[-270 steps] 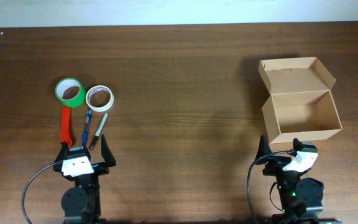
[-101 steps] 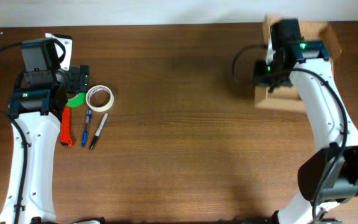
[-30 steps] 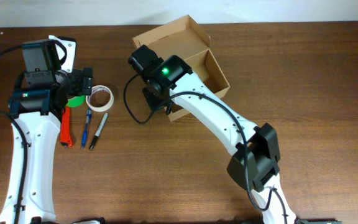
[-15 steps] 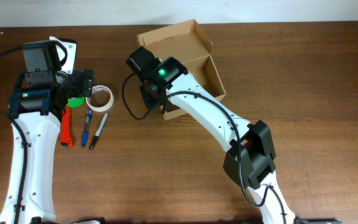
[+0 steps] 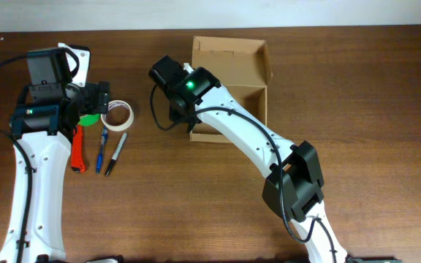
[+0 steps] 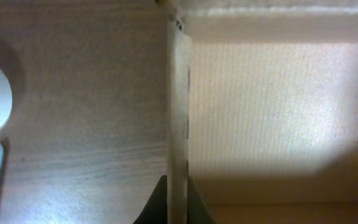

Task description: Pack container

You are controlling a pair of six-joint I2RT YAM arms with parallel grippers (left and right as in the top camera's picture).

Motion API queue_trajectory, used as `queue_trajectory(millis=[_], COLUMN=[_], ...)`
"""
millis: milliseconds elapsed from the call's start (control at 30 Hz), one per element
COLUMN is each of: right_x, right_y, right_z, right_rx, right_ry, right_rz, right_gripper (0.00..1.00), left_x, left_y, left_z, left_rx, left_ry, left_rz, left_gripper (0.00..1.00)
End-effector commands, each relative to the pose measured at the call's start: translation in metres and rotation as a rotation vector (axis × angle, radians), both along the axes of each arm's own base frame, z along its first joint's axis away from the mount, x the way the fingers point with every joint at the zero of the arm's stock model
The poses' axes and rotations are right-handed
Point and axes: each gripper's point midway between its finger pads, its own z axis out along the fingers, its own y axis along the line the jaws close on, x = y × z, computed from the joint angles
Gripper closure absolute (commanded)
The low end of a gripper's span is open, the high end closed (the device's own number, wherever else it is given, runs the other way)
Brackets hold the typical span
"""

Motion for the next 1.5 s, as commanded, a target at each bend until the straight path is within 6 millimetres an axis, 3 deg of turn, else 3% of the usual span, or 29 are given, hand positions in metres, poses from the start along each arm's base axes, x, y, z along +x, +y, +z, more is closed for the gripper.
queue_trajectory(millis=[0, 333, 500, 867, 1133, 1200, 1467], right_x=[0.011, 0.017, 0.031, 0.039, 0.041, 0.04, 0.04], right_y=[-0.009, -0.026, -0.022, -0.002, -0.002, -0.003, -0.011], right_z=[0.004, -0.048, -0.045, -0.032, -0.029, -0.029, -0.031], right_rx=[0.004, 0.048, 0.115, 0.228, 0.217, 0.205, 0.164], right_ry=[-0.039, 0.123, 0.105, 0.102, 0.086, 0.084, 0.075], right_rz=[-0.123, -0.281, -0.324, -0.33, -0.279, -0.259, -0.268], right_gripper=[0.96, 0.96, 0.96, 0.96, 0.96, 0.89, 0.89], left_x=[0.004, 0.004, 0.004, 0.004, 0.003, 0.003, 0.003], left_y=[-0.001, -0.001, -0.001, -0.001, -0.001, -0.001, -0.001], left_z=[0.003, 0.003, 0.003, 0.003, 0.002, 0.002, 0.001], left_rx=[-0.001, -0.003, -0.003, -0.003, -0.003, -0.003, -0.004], left_ry=[-0.006, -0.007, -0.006, -0.006, -0.004, -0.003, 0.0], left_rz=[-0.017, -0.019, -0.019, -0.019, -0.019, -0.019, -0.019], left_gripper=[0.0, 0.01, 0.0, 0.01, 0.0, 0.0, 0.0])
